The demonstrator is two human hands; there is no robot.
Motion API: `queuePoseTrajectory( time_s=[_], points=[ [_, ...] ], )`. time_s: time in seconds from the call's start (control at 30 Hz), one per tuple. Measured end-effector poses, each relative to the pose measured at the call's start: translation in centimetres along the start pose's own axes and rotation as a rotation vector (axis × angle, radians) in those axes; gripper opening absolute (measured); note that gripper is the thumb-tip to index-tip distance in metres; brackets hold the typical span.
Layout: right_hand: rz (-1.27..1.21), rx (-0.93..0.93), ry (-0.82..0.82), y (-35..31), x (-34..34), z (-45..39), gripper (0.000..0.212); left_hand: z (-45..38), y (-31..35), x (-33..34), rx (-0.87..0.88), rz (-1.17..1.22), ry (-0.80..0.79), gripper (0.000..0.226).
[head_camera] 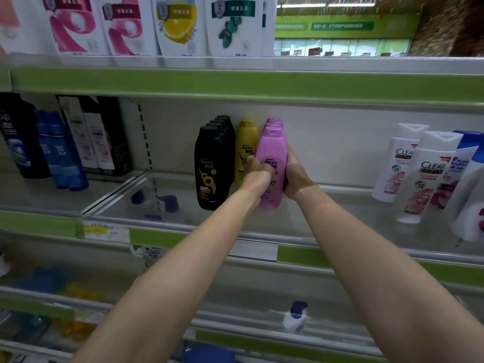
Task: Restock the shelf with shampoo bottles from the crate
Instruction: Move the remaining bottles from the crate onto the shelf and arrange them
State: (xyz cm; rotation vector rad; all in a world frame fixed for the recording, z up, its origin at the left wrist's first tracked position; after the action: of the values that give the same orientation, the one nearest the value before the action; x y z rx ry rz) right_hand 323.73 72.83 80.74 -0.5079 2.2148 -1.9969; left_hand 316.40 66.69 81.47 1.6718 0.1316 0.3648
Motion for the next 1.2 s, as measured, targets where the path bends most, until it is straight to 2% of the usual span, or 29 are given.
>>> queuePoseTrajectory(
  time_s=[0.13,0.23,0.4,0.53,0.67,0.77,0.93,1.07,1.13,1.2],
  points=[
    [0.027,-0.004,0.004,-0.4,-0.1,0.6,0.050,0.3,0.4,0.0,0.012,-0.011,-0.013,0.033],
    [0.109,0.007,0.043,-0.5,-0.4,1.2,0.049,0.4,0.3,-0.6,0.018,-0.036,0.018,0.047],
    [0.290,0.048,0.078,-1.2,-0.8,2.6,0.057,1.6,1.0,-1.4,-0.019,-0.210,0.014,0.067],
    [0.309,0.110,0.142,-1.5,-1.8,4.6,0.055,4.2,2.5,-1.8,0.022,-0.304,0.153,0.048],
    [0.322,0.103,0.212,-2.3,-4.5,7.2,0.047,6.7,2.8,-0.1,0.018,-0.385,0.218,0.050],
    [0.434,0.051,0.253,-3.3,-7.4,9.4,0.033,8.2,2.5,2.7,0.031,-0.333,0.192,0.046],
    [0.649,-0.090,0.370,-6.1,-13.2,14.4,0.023,9.6,0.8,9.1,0.027,-0.205,0.081,0.035],
    [0.731,-0.098,0.497,-7.4,-18.4,18.1,0.016,9.9,0.2,14.0,0.036,-0.189,0.025,0.037],
    [0.744,-0.054,0.527,-7.3,-20.5,19.0,0.021,9.9,-0.5,15.9,0.021,-0.185,-0.001,0.039],
    [0.751,-0.005,0.553,-7.0,-22.3,19.3,0.038,9.7,-1.1,17.5,-0.001,-0.169,-0.029,0.043]
  ],
)
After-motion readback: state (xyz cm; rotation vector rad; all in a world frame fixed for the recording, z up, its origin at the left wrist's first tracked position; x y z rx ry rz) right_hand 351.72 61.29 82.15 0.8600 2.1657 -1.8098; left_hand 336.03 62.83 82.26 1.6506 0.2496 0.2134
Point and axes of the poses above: each hand's wrist, its own z-axis away from the middle knuckle, its own x-axis out of the palm, y = z × x, the point moved 9 cm from there along -z, towards the middle knuckle, and after that the axes turned 10 degrees about z, right-handed, at the moved point
